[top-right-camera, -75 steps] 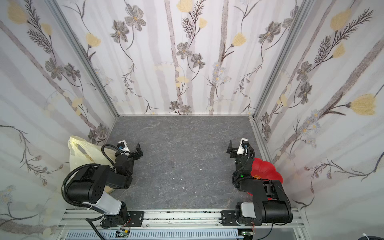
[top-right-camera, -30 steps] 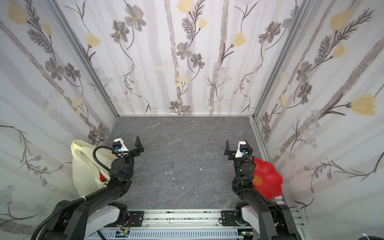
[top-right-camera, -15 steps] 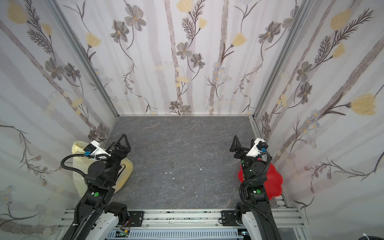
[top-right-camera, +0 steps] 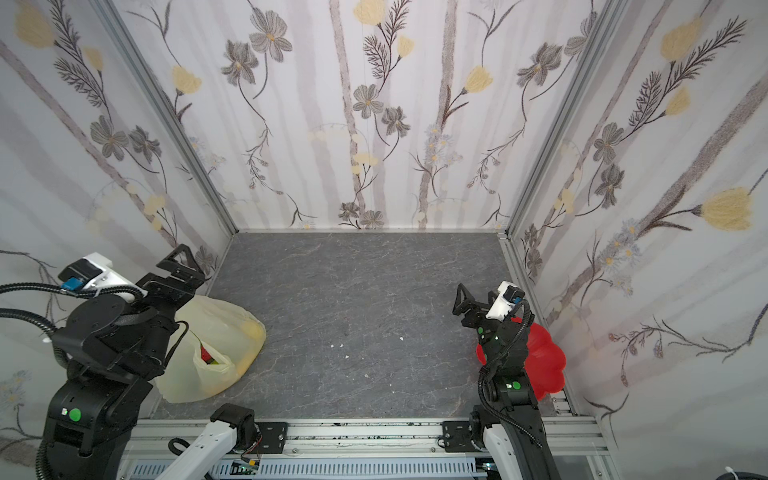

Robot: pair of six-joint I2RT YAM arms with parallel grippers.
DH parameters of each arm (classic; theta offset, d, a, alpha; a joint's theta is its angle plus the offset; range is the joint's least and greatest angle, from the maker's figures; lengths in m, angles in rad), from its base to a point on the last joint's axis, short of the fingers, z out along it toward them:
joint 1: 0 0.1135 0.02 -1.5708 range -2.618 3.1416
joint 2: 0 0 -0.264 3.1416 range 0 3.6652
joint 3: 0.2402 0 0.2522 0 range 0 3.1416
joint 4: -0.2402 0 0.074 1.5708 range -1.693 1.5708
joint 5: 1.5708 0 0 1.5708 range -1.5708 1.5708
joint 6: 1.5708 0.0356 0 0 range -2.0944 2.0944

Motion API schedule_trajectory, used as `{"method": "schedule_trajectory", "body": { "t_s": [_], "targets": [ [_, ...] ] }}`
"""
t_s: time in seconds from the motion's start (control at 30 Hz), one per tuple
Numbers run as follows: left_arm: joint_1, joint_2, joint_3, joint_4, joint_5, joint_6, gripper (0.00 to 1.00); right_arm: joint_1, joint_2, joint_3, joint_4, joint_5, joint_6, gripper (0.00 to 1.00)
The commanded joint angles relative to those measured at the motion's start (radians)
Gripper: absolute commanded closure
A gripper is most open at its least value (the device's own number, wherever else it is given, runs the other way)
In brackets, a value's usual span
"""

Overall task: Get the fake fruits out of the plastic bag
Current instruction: 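Reach the left gripper to the yellow bag's handles and grasp them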

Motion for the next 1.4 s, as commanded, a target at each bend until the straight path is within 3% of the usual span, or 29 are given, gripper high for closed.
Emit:
{"method": "schedule_trajectory", "body": {
  "t_s": [0.0, 0.07, 0.13, 0.43, 0.5, 0.57, 0.63, 0.77, 0.87, 1.0, 1.23, 1.37],
  "targets": [
    [0.002, -0.005, -0.026, -0.16, -0.398, 0.036, 0.0, -0.001, 0.015, -0.018, 0.024, -0.007, 0.018, 0.0],
    [0.001, 0.012, -0.073, -0.152, -0.465, 0.036, 0.0, 0.0, 0.016, -0.027, 0.024, -0.005, 0.02, 0.0],
    [0.027, 0.076, -0.113, -0.154, -0.456, 0.029, 0.0, 0.0, 0.009, -0.037, 0.029, -0.003, 0.023, 0.0],
    [0.419, 0.183, -0.199, -0.059, -0.018, 0.014, 0.0, 0.0, -0.02, -0.059, 0.046, -0.018, 0.031, 0.0],
    [0.462, 0.199, -0.219, -0.036, 0.055, 0.022, 0.02, 0.0, -0.017, -0.058, 0.045, -0.02, 0.031, 0.0],
    [0.478, 0.207, -0.237, -0.006, 0.125, 0.035, 0.17, 0.0, -0.017, -0.057, 0.043, -0.021, 0.033, 0.0],
    [0.479, 0.211, -0.251, 0.012, 0.179, 0.031, 0.42, 0.0, -0.018, -0.058, 0.042, -0.022, 0.034, 0.0],
    [0.477, 0.207, -0.251, 0.043, 0.325, 0.011, 0.69, 0.0, -0.014, -0.058, 0.041, -0.016, 0.035, 0.0],
    [0.439, 0.226, -0.222, 0.05, 0.416, 0.003, 0.89, 0.0, 0.007, -0.052, 0.028, -0.006, 0.04, 0.0],
    [0.299, 0.263, -0.176, 0.05, 0.39, -0.01, 1.0, 0.0, 0.022, -0.039, -0.003, 0.023, 0.043, 0.0],
    [0.019, 0.405, -0.026, 0.049, 0.301, 0.023, 1.0, 0.0, 0.015, -0.015, -0.04, 0.018, 0.049, 0.0],
    [-0.087, 0.47, 0.055, 0.048, 0.248, 0.029, 1.0, 0.002, 0.013, -0.016, -0.044, -0.037, 0.052, 0.0]
  ]
}}
